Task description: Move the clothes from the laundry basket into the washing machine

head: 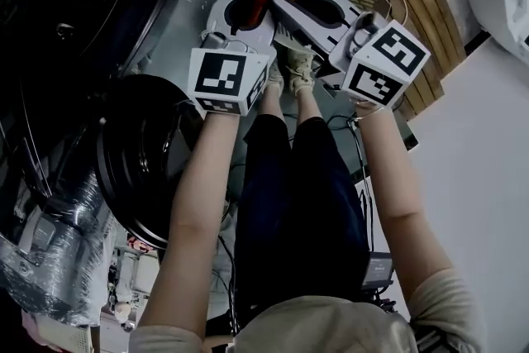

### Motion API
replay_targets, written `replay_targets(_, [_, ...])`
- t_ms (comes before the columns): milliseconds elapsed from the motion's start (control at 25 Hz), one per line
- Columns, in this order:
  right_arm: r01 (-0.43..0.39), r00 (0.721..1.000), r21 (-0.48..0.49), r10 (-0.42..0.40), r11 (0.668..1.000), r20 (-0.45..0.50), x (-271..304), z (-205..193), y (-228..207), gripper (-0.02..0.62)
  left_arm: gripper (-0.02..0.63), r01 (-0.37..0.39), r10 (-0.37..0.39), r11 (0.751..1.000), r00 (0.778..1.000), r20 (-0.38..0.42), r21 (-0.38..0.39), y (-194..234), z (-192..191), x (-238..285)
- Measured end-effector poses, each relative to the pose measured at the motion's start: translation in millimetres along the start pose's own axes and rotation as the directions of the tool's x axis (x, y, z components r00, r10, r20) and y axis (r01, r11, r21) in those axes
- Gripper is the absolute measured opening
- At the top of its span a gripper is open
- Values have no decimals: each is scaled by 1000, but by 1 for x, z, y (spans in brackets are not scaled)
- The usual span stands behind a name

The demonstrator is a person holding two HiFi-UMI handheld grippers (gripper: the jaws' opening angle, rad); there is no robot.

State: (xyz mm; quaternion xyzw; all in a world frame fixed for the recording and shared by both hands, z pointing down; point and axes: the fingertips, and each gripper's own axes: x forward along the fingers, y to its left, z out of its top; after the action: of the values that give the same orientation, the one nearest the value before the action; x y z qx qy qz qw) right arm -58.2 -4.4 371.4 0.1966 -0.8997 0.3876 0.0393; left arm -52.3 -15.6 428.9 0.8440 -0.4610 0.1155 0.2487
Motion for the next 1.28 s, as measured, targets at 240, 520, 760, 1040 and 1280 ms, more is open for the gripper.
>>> replay_targets(240, [38,999,76,-39,996,11,21,-28,2,21,84,-183,183,982,983,-14,41,35,-15,-27])
replay_targets(520, [31,999,132,-25,991,-48,52,-44,-3,20,82,-432,433,900,901,-3,57,111,-22,-44])
replay_targets(760, [132,990,187,-120,974,-75,34,-67,-35,20,80,-685,688,723,726,3,-88,204,-25,-83])
replay_targets(1040, [142,988,192,-127,971,-85,42,-75,-51,20,79,-808,811,583,574,109,-80,294,14,-100])
replay_targets(1280, [122,989,211,-101,970,-107,45,-94,-50,20,90,-818,831,557,546,109,-145,334,21,-86])
